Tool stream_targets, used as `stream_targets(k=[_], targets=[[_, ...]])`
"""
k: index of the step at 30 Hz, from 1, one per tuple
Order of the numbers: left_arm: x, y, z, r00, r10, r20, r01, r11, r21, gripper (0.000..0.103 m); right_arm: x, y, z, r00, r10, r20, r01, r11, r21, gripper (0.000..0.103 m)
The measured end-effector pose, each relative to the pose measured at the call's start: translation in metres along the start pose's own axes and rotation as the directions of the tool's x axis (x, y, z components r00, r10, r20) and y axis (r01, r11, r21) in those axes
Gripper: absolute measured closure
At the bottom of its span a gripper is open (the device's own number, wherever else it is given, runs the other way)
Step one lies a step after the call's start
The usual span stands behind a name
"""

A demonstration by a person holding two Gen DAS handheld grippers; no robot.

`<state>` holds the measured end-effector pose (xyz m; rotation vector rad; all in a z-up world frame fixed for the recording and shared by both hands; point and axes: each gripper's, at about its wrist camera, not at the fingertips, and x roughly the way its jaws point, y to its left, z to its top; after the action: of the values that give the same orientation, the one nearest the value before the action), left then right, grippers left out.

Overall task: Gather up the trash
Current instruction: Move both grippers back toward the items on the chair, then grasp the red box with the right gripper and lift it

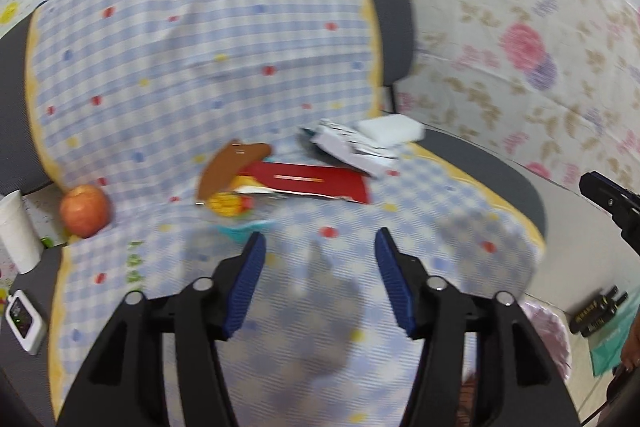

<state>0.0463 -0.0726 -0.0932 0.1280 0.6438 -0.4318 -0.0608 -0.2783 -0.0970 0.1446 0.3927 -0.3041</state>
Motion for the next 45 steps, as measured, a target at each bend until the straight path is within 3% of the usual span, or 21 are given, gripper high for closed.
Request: stream_targets(k=[3, 5, 8, 15, 19, 25, 32, 36, 38, 41, 45], targets=[[0.005, 0.025, 0.005, 0.999, 0.039, 0.001, -0.039, 0.999, -0.03, 0.042, 0.02, 0.016, 0.009, 1.0, 0.028, -0.01, -0.028, 0.999, -0.025, 0.071], [0.013, 0.041, 0.009, 0.998, 0.062, -0.006, -0.063, 0.996, -0.057, 0.033, 0.033, 0.026, 0.013, 0.999, 0.049, -0.023, -0.05, 0.998, -0.042, 0.06], [0.025, 0.06, 0.01, 0.995, 0.096, -0.024, -0.098, 0.992, -0.082, 0.032, 0.057, 0.046, 0.018, 0.996, 0.077, -0.054, -0.082, 0.993, -0.081, 0.055], [0.05, 0.093, 0.008, 0.989, 0.131, -0.066, -0.138, 0.983, -0.122, 0.032, 0.122, 0.094, 0.018, 0.973, 0.148, -0.176, -0.175, 0.973, -0.151, 0.054], [0.067, 0.105, 0.012, 0.987, 0.125, -0.099, -0.138, 0.982, -0.13, 0.032, 0.155, 0.115, 0.015, 0.949, 0.194, -0.247, -0.236, 0.96, -0.153, 0.054], [0.079, 0.117, 0.024, 0.987, 0.128, -0.098, -0.14, 0.982, -0.129, 0.032, 0.186, 0.153, 0.007, 0.932, 0.18, -0.314, -0.268, 0.926, -0.265, 0.05], [0.088, 0.124, 0.029, 0.988, 0.123, -0.098, -0.135, 0.982, -0.132, 0.032, 0.211, 0.181, 0.008, 0.938, 0.108, -0.331, -0.239, 0.89, -0.388, 0.049], [0.095, 0.125, 0.028, 0.986, 0.113, -0.12, -0.129, 0.982, -0.139, 0.032, 0.222, 0.188, 0.014, 0.938, 0.101, -0.332, -0.243, 0.873, -0.423, 0.056], [0.092, 0.126, 0.028, 0.988, 0.11, -0.106, -0.125, 0.981, -0.145, 0.032, 0.223, 0.192, 0.014, 0.936, 0.101, -0.336, -0.25, 0.863, -0.438, 0.08], [0.083, 0.124, 0.026, 0.99, 0.104, -0.092, -0.115, 0.985, -0.125, 0.032, 0.21, 0.188, 0.018, 0.95, 0.124, -0.287, -0.243, 0.869, -0.431, 0.088], [0.077, 0.114, 0.022, 0.993, 0.07, -0.098, -0.076, 0.995, -0.065, 0.032, 0.185, 0.169, 0.03, 0.947, 0.2, -0.25, -0.277, 0.904, -0.325, 0.094]])
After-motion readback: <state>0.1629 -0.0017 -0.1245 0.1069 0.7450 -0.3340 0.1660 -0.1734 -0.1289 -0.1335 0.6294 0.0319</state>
